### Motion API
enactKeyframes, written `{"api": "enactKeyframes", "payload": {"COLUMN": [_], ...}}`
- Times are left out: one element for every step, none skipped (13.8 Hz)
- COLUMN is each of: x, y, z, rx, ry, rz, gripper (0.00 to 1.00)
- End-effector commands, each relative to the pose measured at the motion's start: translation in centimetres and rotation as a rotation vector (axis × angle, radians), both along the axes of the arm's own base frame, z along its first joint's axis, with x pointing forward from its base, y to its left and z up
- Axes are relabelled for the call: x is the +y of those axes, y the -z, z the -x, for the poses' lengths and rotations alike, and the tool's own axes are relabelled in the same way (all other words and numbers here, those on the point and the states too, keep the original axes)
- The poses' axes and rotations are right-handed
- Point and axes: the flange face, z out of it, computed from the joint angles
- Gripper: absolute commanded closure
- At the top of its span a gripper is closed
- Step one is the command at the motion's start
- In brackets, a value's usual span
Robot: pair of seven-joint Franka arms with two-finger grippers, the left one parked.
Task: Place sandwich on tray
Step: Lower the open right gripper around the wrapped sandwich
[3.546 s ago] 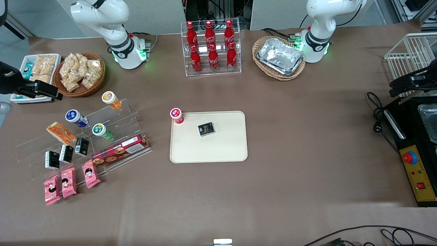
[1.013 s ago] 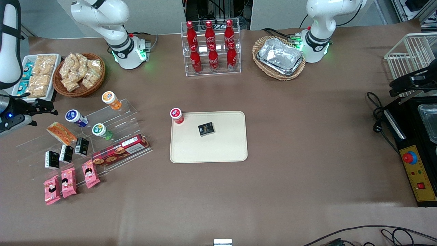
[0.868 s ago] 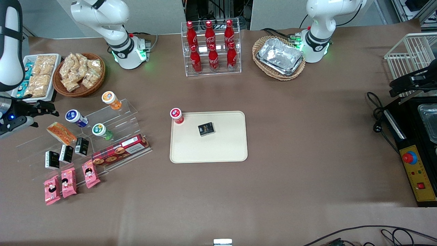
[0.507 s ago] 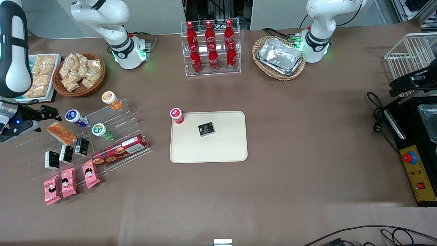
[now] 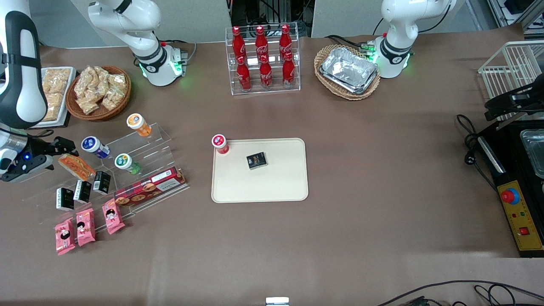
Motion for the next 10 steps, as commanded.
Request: {"api": "enactKeyframes", "payload": {"x": [-1.86,-1.94,-2.27,-2.43,-2.34,-2.41,-2.35,-2.34,-2.27,-2.11], "y": [0.53,0.53,0.52,0.60,0.69,0.68,0.76,0.83,0.89,0.88], "z": [0.33,0.36,0.48,0.54,0.49,0.50,0.40,0.37,0.29,0.21], "rx": [-0.015,-0.015,-0.016,-0.015,-0.014,-0.017,-0.017,-0.018,-0.020,-0.022], "ry": [-0.039,-0.042,-0.036,-0.033,-0.033,-0.029,-0.029,-0.028,-0.027,-0.029], "rz": [0.014,0.014,0.014,0.014,0.012,0.009,0.009,0.007,0.007,0.006], "gripper": [0.13,0.14,0.14,0.14,0.14,0.14,0.14,0.14,0.14,0.14]}}
